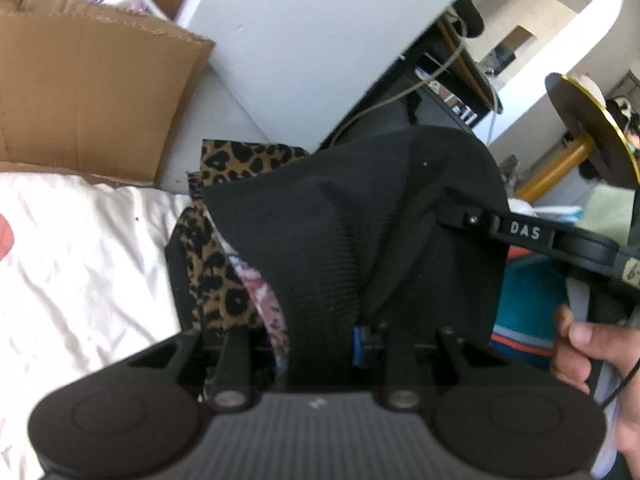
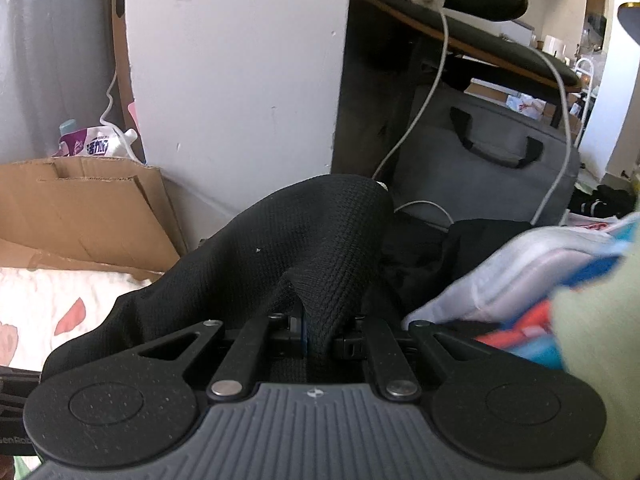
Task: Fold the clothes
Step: 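Lower the folded trousers onto the leopard-print garment with both tools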
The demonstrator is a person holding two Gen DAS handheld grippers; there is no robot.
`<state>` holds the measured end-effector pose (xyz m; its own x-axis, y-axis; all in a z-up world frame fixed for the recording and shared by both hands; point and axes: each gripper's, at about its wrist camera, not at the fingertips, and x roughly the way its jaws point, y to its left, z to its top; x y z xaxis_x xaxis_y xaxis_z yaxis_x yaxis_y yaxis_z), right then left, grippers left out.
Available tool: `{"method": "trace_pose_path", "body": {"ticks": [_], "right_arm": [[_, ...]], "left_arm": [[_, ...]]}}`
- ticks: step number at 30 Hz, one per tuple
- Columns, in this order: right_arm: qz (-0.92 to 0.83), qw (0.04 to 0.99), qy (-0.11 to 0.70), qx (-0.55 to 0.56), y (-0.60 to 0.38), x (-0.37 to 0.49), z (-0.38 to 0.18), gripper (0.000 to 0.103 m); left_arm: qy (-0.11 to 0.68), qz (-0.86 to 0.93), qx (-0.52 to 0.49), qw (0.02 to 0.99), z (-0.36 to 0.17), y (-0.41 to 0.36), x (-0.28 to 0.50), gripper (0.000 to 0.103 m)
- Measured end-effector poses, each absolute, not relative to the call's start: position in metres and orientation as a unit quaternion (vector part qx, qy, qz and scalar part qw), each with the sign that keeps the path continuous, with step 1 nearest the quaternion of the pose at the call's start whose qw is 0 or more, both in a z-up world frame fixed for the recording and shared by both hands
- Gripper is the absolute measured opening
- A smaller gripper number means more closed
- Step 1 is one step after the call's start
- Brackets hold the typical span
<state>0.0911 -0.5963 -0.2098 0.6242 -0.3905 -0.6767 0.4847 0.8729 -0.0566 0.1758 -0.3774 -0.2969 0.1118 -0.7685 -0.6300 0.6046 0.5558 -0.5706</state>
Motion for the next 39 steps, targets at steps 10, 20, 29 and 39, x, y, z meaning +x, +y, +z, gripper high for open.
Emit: {"method": "trace_pose_path", "body": {"ticks": [10, 20, 29, 39], "right_arm": [[-0.228, 0.89, 0.386, 0.084, -0.631, 0.141, -0.245, 0.006], [-0.216, 0.882, 0.403, 0.112, -0.662, 0.165, -0.263, 0.007], [-0.242, 0.853, 0.456, 0.082, -0.67, 0.192, -0.287, 0.02], [-0.305, 0.838, 0.452, 0.008, -0.671, 0.202, -0.248, 0.03]], "left_arm": [[0.486, -0.453, -0.095, 0.742, -0.319, -0.395, 0.211, 0.03], [0.491, -0.431, -0.124, 0.747, -0.336, -0.407, 0.229, 0.03], [0.506, -0.424, -0.187, 0.727, -0.372, -0.396, 0.246, 0.03], [0.514, -0.408, -0.164, 0.737, -0.364, -0.405, 0.247, 0.033]]}}
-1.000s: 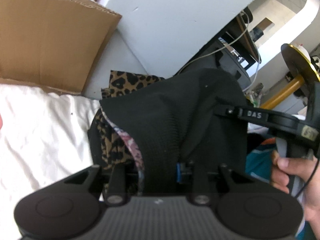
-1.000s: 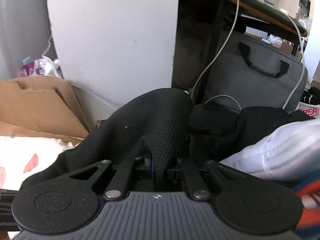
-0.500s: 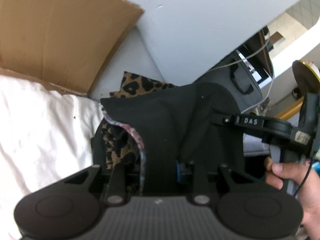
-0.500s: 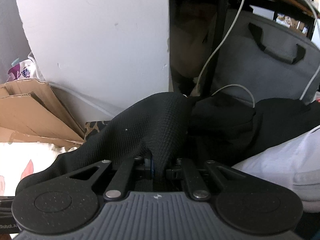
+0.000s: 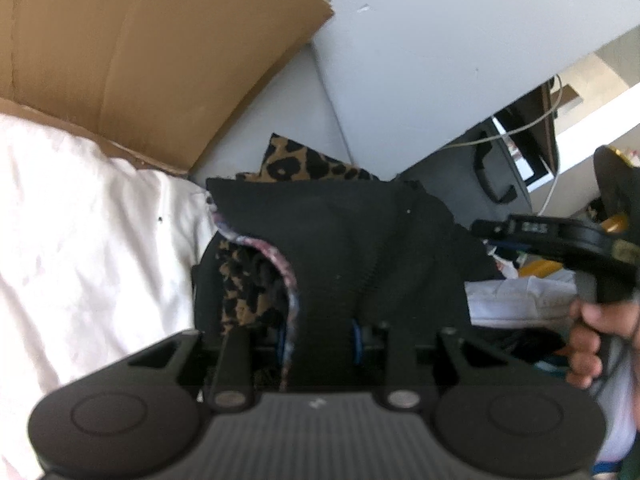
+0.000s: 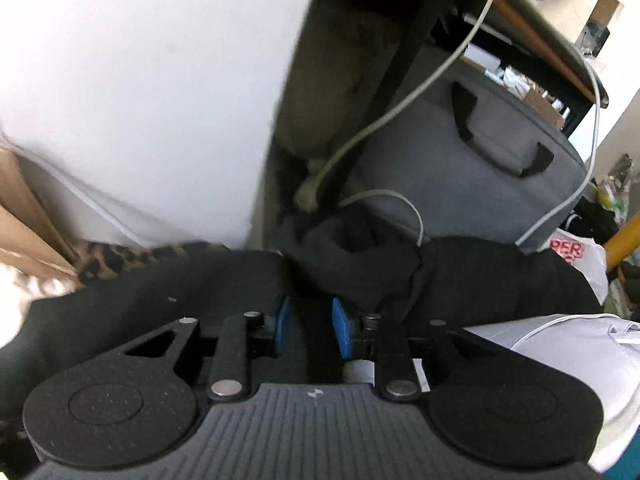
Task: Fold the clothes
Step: 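Lower the folded trousers onto the leopard-print garment with both tools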
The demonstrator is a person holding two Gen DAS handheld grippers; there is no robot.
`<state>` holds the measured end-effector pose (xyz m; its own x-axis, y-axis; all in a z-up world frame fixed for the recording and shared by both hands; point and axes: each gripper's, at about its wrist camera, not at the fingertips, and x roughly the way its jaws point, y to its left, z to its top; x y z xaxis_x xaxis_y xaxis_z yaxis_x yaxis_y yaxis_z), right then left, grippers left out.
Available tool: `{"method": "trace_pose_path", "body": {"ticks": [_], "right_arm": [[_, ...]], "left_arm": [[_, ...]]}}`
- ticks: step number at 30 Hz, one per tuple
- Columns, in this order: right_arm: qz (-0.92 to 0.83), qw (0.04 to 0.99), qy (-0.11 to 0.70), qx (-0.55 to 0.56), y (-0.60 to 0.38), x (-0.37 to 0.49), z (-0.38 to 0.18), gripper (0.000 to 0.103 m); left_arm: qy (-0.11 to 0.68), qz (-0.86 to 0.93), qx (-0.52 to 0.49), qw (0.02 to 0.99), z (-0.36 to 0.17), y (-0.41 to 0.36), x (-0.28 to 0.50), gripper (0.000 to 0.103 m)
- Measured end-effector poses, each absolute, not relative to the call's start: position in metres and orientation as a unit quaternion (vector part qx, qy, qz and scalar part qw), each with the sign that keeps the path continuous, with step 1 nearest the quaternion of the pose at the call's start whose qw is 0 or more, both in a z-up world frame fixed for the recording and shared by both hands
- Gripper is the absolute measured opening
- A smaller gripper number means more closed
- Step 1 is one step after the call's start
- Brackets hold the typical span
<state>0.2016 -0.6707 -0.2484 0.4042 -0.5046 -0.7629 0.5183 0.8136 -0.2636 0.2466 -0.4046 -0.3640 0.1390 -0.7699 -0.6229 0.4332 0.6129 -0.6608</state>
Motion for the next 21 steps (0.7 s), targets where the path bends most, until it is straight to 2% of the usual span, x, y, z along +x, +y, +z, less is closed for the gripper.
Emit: {"method": "trace_pose_path", "body": {"ticks": [2, 9, 18, 21], "right_arm": [[-0.298, 0.848, 0.438, 0.008, -0.659, 0.192, -0.245, 0.03], [-0.271, 0.882, 0.384, 0.032, -0.616, 0.156, -0.25, 0.03], [-0.267, 0.901, 0.337, 0.062, -0.579, 0.111, -0.288, 0.03], [-0.271, 0.9, 0.332, 0.077, -0.572, 0.098, -0.3, 0.031]], "left_arm": [[0.509, -0.411, -0.139, 0.743, -0.359, -0.407, 0.246, 0.037], [0.499, -0.434, -0.1, 0.744, -0.347, -0.404, 0.248, 0.039], [0.526, -0.417, -0.156, 0.725, -0.364, -0.398, 0.263, 0.037], [0.516, -0.421, -0.135, 0.734, -0.365, -0.401, 0.262, 0.038]]}}
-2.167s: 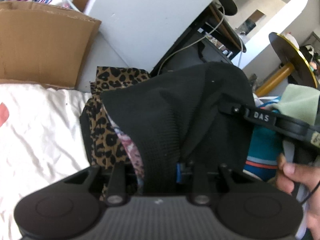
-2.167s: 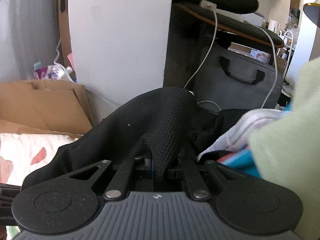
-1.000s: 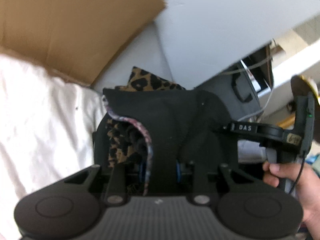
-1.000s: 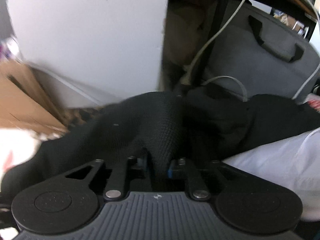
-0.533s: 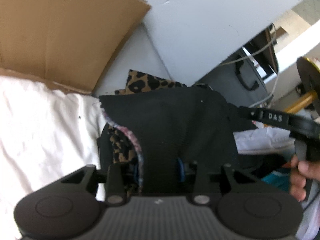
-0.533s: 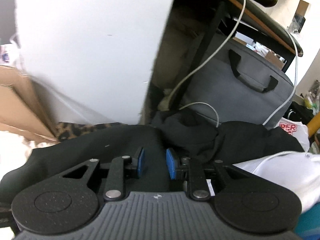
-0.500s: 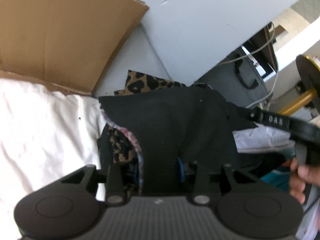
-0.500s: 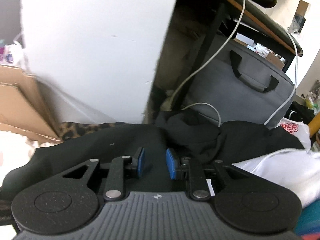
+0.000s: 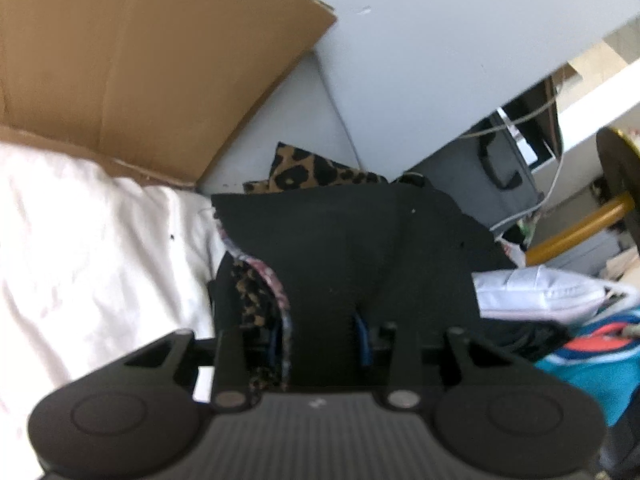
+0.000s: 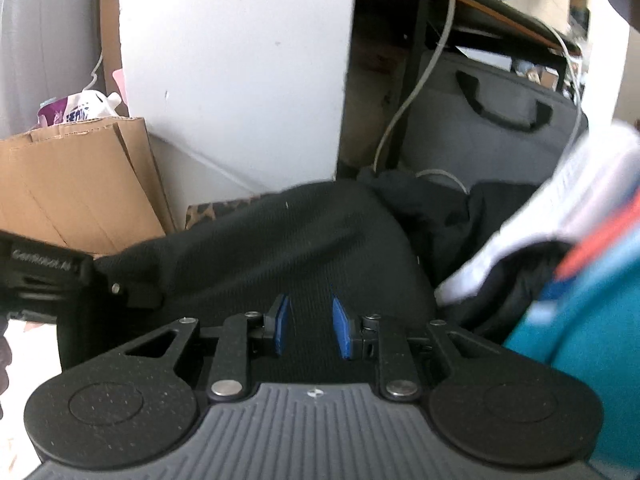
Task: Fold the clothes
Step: 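Lower the folded trousers onto the leopard-print garment with both tools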
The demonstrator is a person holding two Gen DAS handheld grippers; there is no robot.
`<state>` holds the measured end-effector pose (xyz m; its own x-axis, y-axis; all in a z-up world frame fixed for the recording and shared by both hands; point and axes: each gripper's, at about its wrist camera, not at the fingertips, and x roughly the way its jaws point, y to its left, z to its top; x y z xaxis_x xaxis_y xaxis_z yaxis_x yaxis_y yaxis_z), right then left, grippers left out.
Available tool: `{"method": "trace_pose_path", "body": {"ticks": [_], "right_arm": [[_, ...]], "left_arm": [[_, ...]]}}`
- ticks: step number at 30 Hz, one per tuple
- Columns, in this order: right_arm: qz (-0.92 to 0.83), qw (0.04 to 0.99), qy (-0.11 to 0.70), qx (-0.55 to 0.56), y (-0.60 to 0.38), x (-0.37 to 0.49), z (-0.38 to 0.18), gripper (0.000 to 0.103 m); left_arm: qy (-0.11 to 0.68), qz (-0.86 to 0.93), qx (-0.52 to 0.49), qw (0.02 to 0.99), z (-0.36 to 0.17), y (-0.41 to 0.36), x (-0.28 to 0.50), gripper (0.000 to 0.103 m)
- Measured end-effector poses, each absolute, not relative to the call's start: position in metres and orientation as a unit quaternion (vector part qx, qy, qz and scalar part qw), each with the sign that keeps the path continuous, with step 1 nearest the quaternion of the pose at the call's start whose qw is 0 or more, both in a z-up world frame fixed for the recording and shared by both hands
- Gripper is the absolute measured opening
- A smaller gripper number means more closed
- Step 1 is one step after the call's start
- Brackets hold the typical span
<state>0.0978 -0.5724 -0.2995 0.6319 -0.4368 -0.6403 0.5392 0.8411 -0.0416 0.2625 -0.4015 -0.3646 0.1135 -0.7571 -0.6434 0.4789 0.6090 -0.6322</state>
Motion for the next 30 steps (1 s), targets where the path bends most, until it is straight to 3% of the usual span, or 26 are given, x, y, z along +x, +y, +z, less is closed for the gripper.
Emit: {"method": "trace_pose_path", "body": {"ticks": [9, 17, 20, 23, 30], "right_arm": [[-0.287, 0.877, 0.377, 0.085, -0.569, 0.067, -0.342, 0.031], [-0.29, 0.879, 0.369, 0.086, -0.56, 0.056, -0.342, 0.031], [-0.283, 0.887, 0.353, 0.09, -0.555, 0.055, -0.336, 0.032], [-0.274, 0.895, 0.34, 0.096, -0.553, 0.055, -0.331, 0.032], [-0.242, 0.904, 0.335, 0.113, -0.545, 0.065, -0.329, 0.032]], "left_arm": [[0.514, -0.435, -0.107, 0.731, -0.344, -0.394, 0.272, 0.043], [0.499, -0.43, -0.103, 0.746, -0.332, -0.379, 0.297, 0.049], [0.492, -0.43, -0.124, 0.747, -0.331, -0.378, 0.305, 0.062], [0.491, -0.428, -0.133, 0.747, -0.333, -0.383, 0.311, 0.07], [0.547, -0.419, -0.163, 0.706, -0.364, -0.398, 0.324, 0.07]]}}
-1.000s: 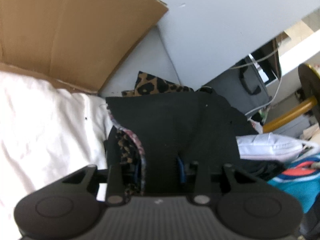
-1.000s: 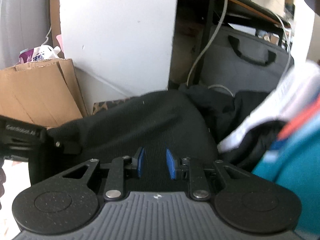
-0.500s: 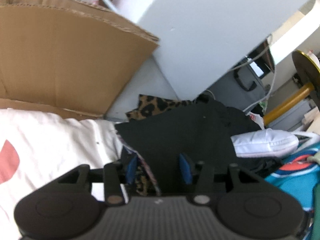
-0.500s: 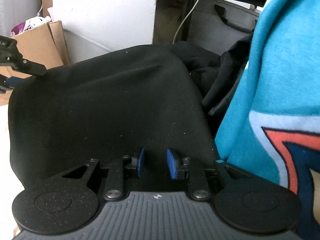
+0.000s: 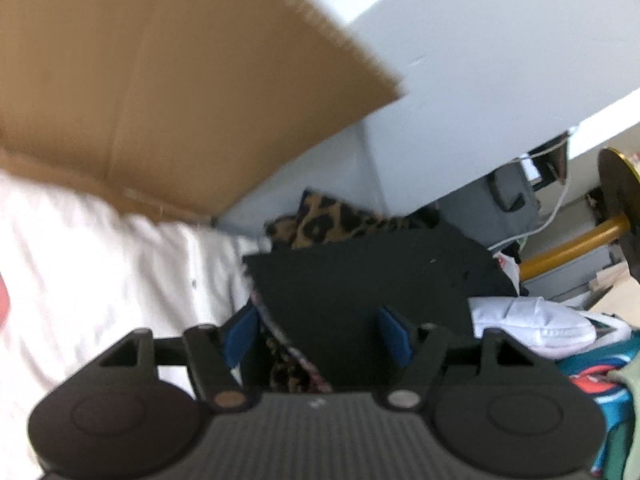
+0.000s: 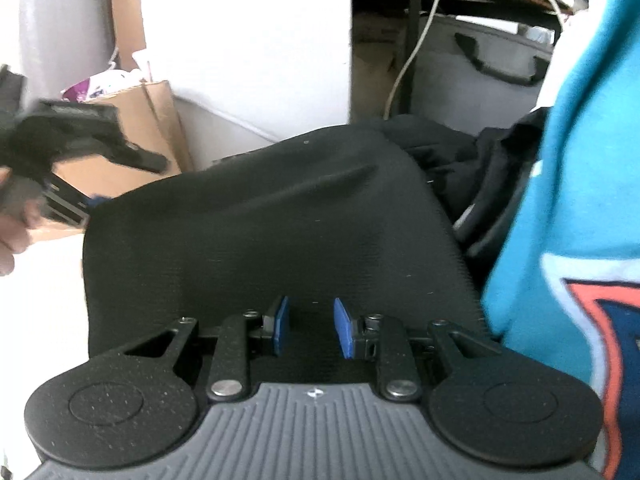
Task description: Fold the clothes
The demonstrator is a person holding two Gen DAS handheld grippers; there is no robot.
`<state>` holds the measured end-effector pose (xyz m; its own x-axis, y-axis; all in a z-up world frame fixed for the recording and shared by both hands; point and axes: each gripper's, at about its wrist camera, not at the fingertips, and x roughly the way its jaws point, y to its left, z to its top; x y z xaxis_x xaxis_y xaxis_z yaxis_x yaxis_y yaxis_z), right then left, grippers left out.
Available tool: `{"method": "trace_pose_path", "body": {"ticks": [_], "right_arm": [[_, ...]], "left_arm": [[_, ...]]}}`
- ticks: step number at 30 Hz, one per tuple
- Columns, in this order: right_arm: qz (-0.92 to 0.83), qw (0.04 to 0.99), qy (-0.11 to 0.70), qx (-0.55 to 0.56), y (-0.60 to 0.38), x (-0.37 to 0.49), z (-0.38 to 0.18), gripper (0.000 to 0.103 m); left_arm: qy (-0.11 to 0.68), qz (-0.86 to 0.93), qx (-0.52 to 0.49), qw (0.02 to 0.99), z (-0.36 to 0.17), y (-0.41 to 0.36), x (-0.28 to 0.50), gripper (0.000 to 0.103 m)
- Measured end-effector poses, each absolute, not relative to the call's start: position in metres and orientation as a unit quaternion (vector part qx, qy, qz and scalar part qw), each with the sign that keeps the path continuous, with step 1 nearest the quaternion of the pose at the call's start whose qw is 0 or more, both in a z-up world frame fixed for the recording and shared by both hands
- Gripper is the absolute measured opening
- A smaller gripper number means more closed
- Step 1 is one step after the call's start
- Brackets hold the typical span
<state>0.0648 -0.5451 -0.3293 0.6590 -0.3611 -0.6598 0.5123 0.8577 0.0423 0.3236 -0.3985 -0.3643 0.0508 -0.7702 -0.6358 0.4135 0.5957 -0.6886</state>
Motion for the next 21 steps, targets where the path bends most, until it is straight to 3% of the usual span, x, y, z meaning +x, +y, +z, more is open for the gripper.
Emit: {"method": "trace_pose_path", "body": {"ticks": [3, 5, 6, 8, 9, 15, 17, 21], "right_arm": [[-0.24, 0.905, 0.333, 0.112, -0.542, 0.065, -0.33, 0.033], [-0.239, 0.905, 0.331, 0.116, -0.541, 0.065, -0.33, 0.033], [-0.238, 0.906, 0.329, 0.119, -0.541, 0.065, -0.329, 0.033], [-0.24, 0.909, 0.32, 0.115, -0.539, 0.064, -0.327, 0.034], [-0.238, 0.912, 0.316, 0.113, -0.537, 0.064, -0.325, 0.034], [-0.223, 0.917, 0.314, 0.098, -0.527, 0.076, -0.325, 0.036], [-0.232, 0.916, 0.316, 0.089, -0.527, 0.076, -0.327, 0.037], [-0.268, 0.908, 0.314, 0.073, -0.532, 0.068, -0.33, 0.038]], "left_arm": [[0.565, -0.413, -0.198, 0.686, -0.379, -0.398, 0.324, 0.067], [0.554, -0.419, -0.212, 0.688, -0.378, -0.397, 0.323, 0.039], [0.544, -0.42, -0.206, 0.696, -0.375, -0.397, 0.323, 0.033], [0.525, -0.424, -0.184, 0.715, -0.367, -0.398, 0.323, 0.007], [0.515, -0.425, -0.172, 0.725, -0.363, -0.398, 0.324, 0.004], [0.48, -0.384, -0.111, 0.781, -0.343, -0.392, 0.333, 0.005], [0.461, -0.375, -0.078, 0.8, -0.333, -0.39, 0.329, 0.013], [0.452, -0.4, -0.072, 0.794, -0.313, -0.383, 0.323, 0.014]]}}
